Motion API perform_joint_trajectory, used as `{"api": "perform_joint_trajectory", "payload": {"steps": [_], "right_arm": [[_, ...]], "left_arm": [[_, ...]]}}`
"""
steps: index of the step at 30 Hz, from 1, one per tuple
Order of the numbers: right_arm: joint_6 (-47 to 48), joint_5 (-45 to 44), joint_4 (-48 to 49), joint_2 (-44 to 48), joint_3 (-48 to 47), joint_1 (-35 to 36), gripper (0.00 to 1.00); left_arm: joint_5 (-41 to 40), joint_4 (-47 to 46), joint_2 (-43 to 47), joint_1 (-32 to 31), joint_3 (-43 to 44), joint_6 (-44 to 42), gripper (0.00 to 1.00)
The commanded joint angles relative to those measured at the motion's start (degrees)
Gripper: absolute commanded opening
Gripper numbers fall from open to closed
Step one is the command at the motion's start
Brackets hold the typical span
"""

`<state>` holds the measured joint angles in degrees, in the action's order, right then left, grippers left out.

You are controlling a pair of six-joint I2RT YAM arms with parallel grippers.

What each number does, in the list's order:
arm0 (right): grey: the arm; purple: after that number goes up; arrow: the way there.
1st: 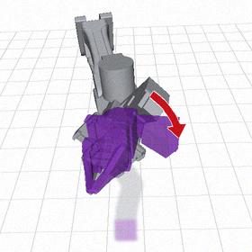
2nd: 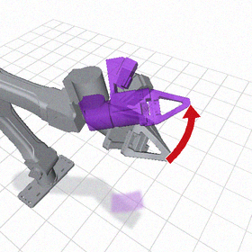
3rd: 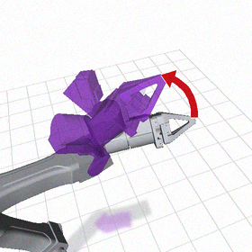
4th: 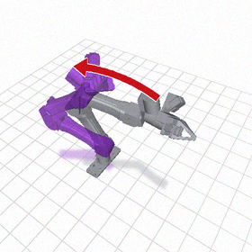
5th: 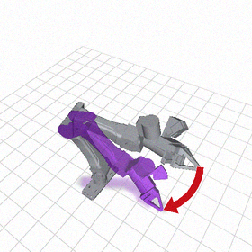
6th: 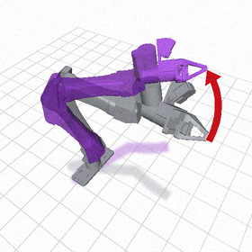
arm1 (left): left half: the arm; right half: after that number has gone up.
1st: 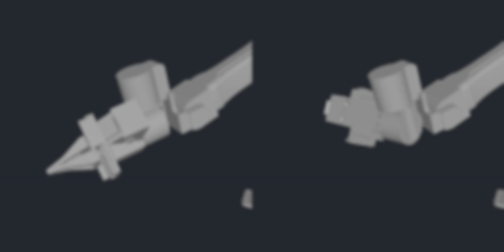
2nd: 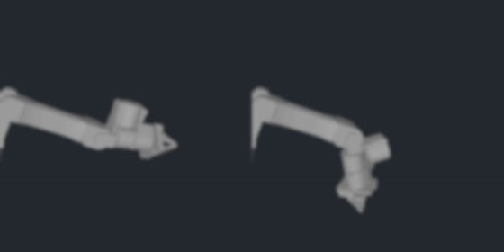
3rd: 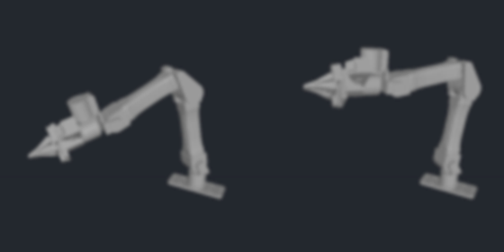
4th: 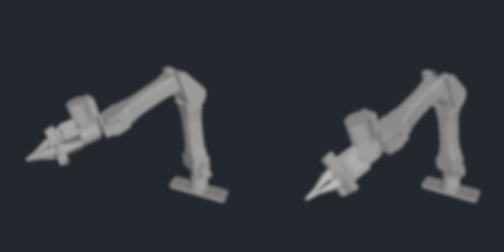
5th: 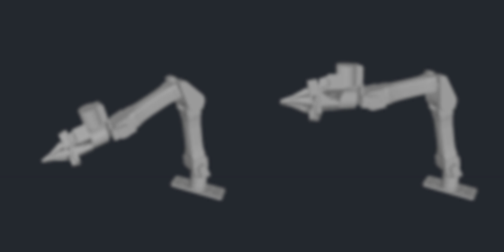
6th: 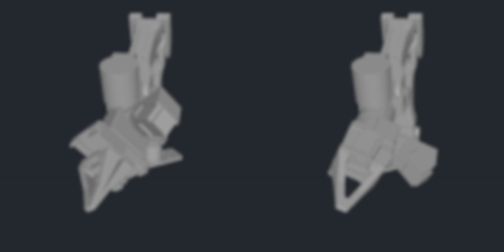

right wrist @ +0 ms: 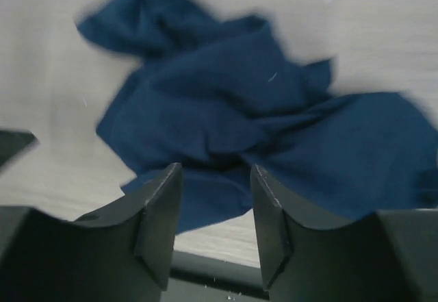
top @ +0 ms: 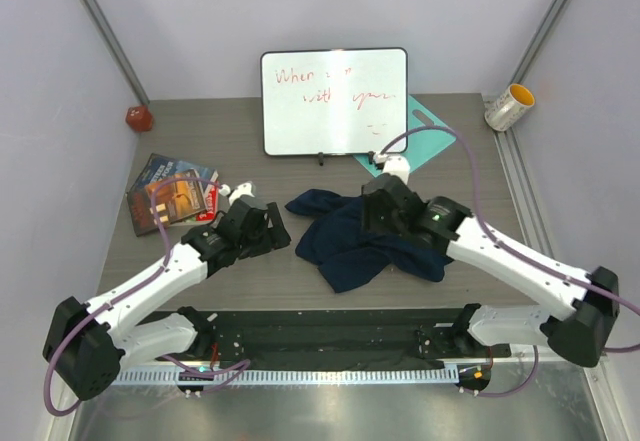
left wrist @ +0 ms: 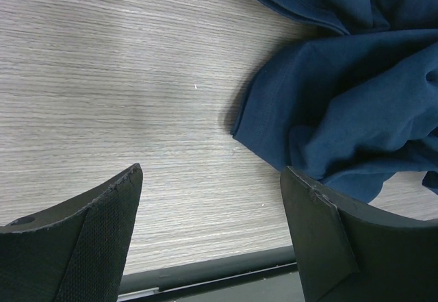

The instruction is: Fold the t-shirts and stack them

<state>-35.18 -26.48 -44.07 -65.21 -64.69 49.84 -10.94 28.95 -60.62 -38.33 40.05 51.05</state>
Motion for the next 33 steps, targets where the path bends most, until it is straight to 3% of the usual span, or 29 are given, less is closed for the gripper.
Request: {"api": "perform_joint_trajectory", "payload": {"steps": [1,14,24,33], "right_arm": [[1.2,12.8,7.2,-2.1,5.3,0.3,0.52],[4.9,24.5,14.2,-9.8,7.6,3.8,0.55],[5.5,24.1,14.5,-19.5,2.6,11.8,0.57],[5.9,21.5,12.0,-23.0,-0.3,13.3,0.64]], "left_arm": [[-1.5,-0.7,1.6,0.3,1.2,0.0,0.82],[-0.3,-2.3,-0.8,0.2,0.2,0.2,0.81],[-2.0,-1.4,0.5,0.3,-0.4,-0.2,0.81],[-2.1,-1.0,1.5,0.4,-0.9,-0.2,0.81]]}}
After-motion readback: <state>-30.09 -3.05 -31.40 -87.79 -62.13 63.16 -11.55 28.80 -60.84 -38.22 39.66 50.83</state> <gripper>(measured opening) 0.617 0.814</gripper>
